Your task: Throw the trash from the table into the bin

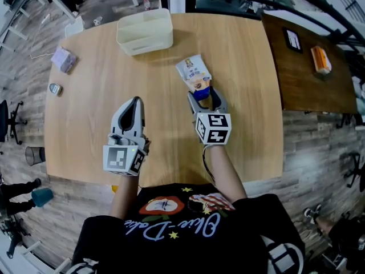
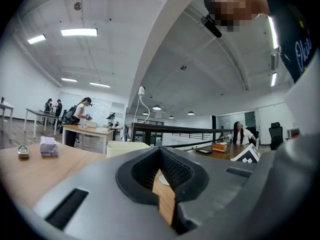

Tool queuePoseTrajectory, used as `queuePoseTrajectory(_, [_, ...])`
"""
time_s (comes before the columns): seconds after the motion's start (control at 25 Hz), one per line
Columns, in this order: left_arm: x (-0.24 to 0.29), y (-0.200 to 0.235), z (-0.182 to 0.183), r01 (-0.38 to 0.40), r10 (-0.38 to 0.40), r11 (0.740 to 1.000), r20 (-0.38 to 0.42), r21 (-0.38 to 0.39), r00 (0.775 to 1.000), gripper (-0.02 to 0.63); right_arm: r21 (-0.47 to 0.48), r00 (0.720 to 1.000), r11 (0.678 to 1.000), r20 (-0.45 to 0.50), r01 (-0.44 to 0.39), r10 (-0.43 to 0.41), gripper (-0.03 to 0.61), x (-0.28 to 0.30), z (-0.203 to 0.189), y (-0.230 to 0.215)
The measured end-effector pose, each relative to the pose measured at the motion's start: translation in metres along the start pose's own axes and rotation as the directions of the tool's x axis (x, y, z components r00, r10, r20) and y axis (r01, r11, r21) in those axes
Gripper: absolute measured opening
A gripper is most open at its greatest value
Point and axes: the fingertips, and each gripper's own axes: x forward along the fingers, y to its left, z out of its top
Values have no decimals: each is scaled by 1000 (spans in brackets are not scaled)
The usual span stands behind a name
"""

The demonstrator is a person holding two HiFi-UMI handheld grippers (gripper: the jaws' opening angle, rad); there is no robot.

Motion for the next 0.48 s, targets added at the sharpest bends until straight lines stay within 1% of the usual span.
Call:
queuePoseTrajectory(0.12, [2, 0, -2, -1, 1, 1000, 0, -6, 1000, 11, -51, 1000, 999, -2, -7, 6, 316, -2, 1, 3])
queuePoseTrajectory(0.16, [2, -1, -3, -1, 1, 1000, 0, -8, 1000, 11, -80, 1000, 997, -8, -2, 1, 296, -3, 0, 3])
queuePoseTrajectory(0.2, [2, -2, -3, 0, 0, 1000, -1, -11, 1000, 11, -104, 1000, 994, -8, 10, -11, 239, -5, 1, 3])
queuePoseTrajectory(0.24, [2, -2, -3, 2, -2, 1000, 0, -13, 1000, 11, -116, 1000, 993, 0, 24, -24, 158, -7, 3, 2])
queuePoseTrajectory(0.28, [2, -3, -3, 5, -5, 1000, 1, -14, 1000, 11, -116, 999, 993, 12, 34, -33, 96, -8, 5, 1])
queuePoseTrajectory(0.36, [1, -2, -2, 5, -5, 1000, 2, -12, 1000, 11, -109, 999, 993, 32, 43, -40, 61, -9, 9, 1])
queuePoseTrajectory(0.48, [-4, 4, -5, 2, -2, 1000, 6, -23, 1000, 11, -107, 998, 993, 44, 41, -36, 45, -11, 12, 5])
